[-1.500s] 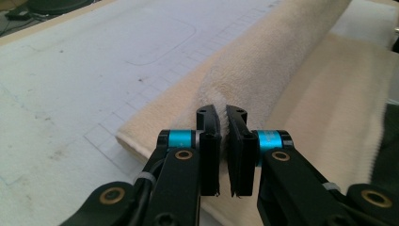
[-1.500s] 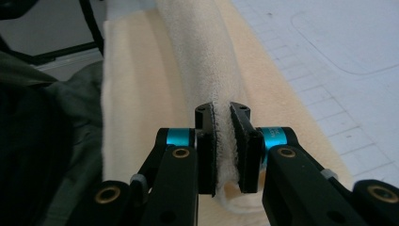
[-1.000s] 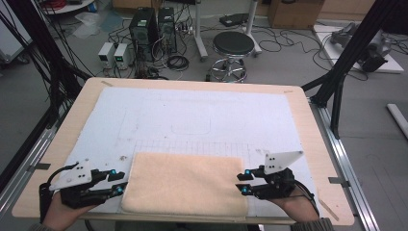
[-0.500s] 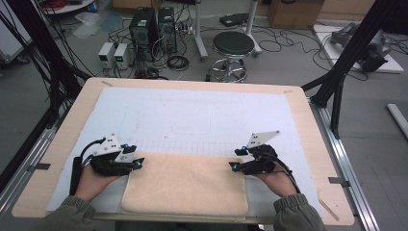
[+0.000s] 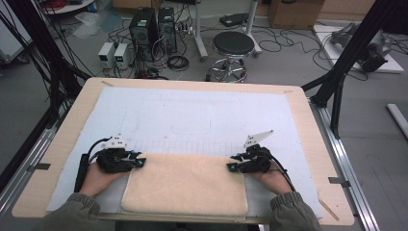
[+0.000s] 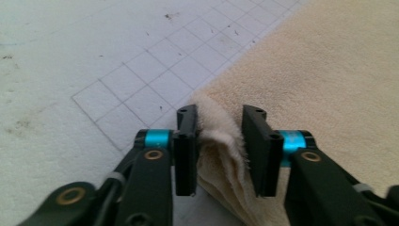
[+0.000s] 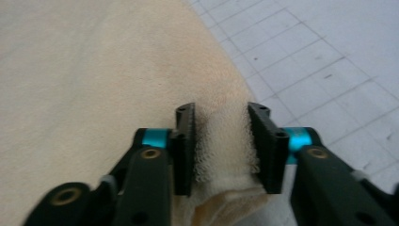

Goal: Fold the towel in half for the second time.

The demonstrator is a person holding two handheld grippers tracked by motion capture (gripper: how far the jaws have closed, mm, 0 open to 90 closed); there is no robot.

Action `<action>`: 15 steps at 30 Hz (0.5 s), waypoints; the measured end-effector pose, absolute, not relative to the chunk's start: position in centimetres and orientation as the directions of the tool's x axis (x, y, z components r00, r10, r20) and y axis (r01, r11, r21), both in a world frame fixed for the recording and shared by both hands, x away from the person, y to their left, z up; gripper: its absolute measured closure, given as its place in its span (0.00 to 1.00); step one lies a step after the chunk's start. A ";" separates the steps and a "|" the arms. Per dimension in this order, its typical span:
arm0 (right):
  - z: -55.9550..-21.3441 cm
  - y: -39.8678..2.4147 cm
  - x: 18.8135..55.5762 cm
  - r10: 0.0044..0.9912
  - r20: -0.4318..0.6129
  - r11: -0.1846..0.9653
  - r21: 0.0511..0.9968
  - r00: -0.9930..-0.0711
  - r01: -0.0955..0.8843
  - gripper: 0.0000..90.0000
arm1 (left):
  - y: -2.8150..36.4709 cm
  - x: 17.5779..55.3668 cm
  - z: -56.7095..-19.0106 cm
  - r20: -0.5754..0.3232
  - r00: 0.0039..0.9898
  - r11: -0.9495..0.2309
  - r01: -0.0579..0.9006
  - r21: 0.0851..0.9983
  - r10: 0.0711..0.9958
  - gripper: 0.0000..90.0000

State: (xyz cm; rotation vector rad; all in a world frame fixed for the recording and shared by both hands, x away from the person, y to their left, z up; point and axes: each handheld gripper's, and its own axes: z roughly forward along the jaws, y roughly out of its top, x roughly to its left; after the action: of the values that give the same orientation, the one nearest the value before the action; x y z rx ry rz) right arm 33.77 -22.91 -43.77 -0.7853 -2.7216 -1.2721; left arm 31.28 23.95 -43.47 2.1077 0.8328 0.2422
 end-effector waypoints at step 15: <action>-40.1 -21.6 36.7 0.485 0.098 0.531 0.757 -0.869 0.381 0.87 | 23.9 34.1 -40.1 -0.020 0.628 -0.328 0.432 0.840 0.778 0.89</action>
State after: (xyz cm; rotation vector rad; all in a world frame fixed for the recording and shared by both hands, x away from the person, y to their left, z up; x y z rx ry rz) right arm 36.67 -21.56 -40.11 -0.8124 -2.8561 -1.3613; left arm 34.11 23.91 -40.08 1.9676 0.9527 0.4937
